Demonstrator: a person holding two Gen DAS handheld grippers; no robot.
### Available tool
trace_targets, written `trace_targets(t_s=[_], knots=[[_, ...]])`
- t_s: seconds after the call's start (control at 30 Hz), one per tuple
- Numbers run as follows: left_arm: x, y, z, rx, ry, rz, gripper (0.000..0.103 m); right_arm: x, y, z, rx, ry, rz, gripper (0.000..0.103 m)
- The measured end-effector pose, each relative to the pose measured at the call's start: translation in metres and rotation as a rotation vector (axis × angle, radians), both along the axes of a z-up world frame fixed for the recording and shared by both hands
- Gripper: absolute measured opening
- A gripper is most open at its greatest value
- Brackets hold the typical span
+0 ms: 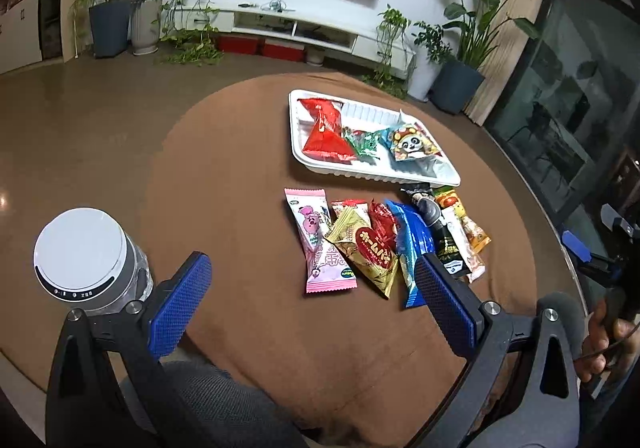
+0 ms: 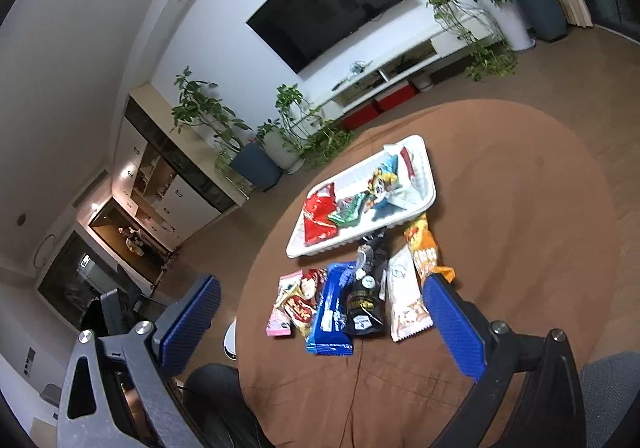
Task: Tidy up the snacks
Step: 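Pull both tools back from the tray over the remaining snacks, then grasp the pink candy bar with the left tool while the right tool grasps the orange stick snack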
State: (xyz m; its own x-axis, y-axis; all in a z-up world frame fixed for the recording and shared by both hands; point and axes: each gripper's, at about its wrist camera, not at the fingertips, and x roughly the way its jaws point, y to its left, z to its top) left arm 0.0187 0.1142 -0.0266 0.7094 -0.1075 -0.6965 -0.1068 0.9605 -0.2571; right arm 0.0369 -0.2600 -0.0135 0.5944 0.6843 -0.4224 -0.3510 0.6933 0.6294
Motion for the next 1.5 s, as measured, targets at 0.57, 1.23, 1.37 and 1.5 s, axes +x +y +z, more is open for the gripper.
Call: trace_targets(t_s=[0.57,1.23,1.37,1.5], knots=[[0.091,-0.018,-0.064,0.049,0.231,-0.092,0.07,0.008,0.01,-0.017,-0.147,0.007,-0.004,0.101],[0.143,-0.013,-0.085,0.154,0.329,-0.095,0.07,0.017,0.023,-0.023,-0.178,0.028,0.03,0.101],[0.153,-0.002,-0.089,0.106,0.33,-0.055,0.07,0.018,0.026,-0.024,-0.175,0.035,0.036,0.101],[0.16,0.003,-0.094,0.094,0.329,-0.025,0.07,0.018,0.029,-0.024,-0.176,0.036,0.04,0.101]])
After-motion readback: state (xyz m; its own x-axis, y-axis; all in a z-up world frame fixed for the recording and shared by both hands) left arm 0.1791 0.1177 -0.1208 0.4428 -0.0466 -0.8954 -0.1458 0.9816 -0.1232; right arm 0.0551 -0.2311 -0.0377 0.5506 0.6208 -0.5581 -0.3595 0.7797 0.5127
